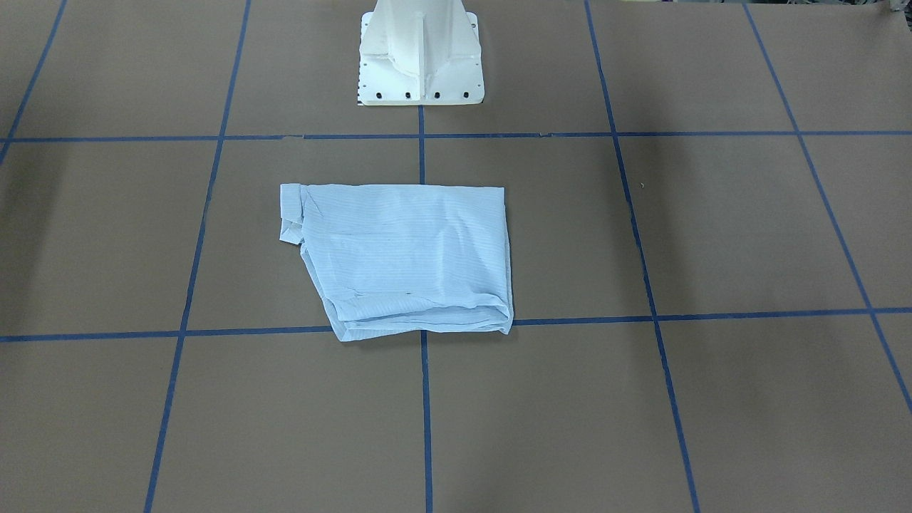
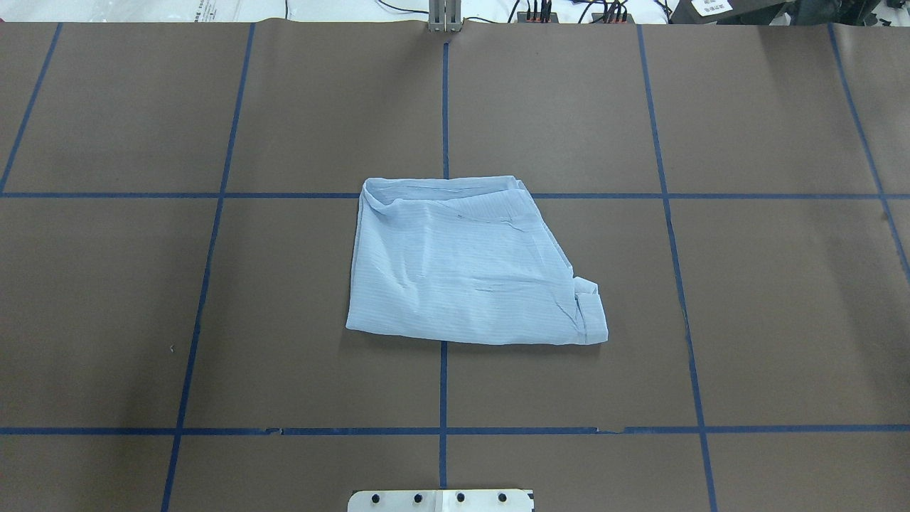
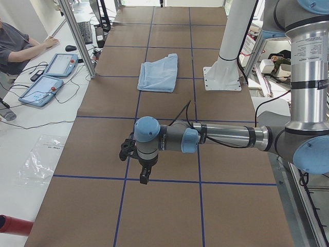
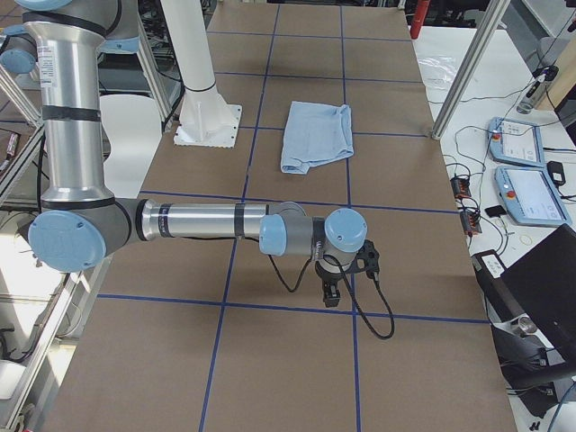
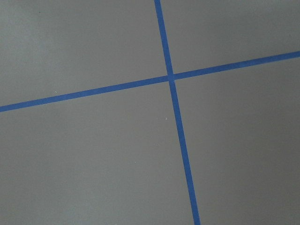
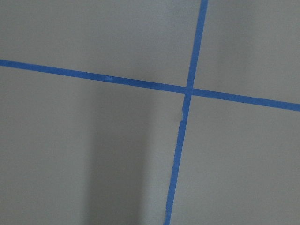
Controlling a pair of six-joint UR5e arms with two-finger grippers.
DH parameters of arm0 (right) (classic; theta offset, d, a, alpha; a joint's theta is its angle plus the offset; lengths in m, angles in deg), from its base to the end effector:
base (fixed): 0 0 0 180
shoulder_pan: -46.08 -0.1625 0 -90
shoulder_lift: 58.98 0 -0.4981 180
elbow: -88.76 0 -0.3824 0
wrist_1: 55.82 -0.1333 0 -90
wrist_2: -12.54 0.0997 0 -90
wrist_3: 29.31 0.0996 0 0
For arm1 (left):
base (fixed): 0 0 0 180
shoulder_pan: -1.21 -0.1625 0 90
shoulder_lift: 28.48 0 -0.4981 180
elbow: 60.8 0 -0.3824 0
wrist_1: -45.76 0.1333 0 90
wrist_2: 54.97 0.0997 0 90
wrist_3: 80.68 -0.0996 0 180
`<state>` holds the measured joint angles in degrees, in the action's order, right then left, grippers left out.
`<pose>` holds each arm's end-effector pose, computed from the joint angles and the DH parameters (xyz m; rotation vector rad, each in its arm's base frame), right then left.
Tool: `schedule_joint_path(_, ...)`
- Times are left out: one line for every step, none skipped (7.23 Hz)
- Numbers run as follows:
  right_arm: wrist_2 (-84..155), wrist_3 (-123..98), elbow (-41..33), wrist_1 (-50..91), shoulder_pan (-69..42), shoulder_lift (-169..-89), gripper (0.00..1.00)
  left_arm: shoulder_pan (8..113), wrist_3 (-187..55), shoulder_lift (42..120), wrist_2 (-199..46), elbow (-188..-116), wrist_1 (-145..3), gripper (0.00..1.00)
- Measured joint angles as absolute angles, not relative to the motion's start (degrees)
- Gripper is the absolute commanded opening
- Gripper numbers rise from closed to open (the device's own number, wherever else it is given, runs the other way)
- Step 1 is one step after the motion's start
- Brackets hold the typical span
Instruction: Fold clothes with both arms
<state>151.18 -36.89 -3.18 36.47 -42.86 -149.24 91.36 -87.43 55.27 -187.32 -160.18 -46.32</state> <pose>0.0497 -0.4800 0.7163 0.0383 -0.8488 -0.1371 -0.0673 -0.4334 0.7010 0.1312 0.7327 0.1434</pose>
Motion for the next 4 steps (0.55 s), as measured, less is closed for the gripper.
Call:
schedule_joint_path(151.45, -36.87, -3.33, 36.58, -44.63, -149.69, 1.00, 91.38, -87.36, 55.31, -187.33, -160.24, -46.25, 1.00)
schedule_joint_path(151.61, -36.85, -3.89, 36.77, -46.52, -150.43, 1.00, 91.38, -87.16, 55.37, -187.33, -160.36, -46.21, 1.00)
schedule_joint_path(151.70, -36.16, -5.53, 36.88, -47.80, -152.09, 1.00, 91.38, -87.01, 55.42, -187.32, -160.51, -46.20, 1.00)
schedule_joint_path(151.80, -34.21, -7.47, 36.95, -48.33, -153.65, 1.00, 91.38, -86.95, 55.47, -187.28, -160.56, -46.23, 1.00)
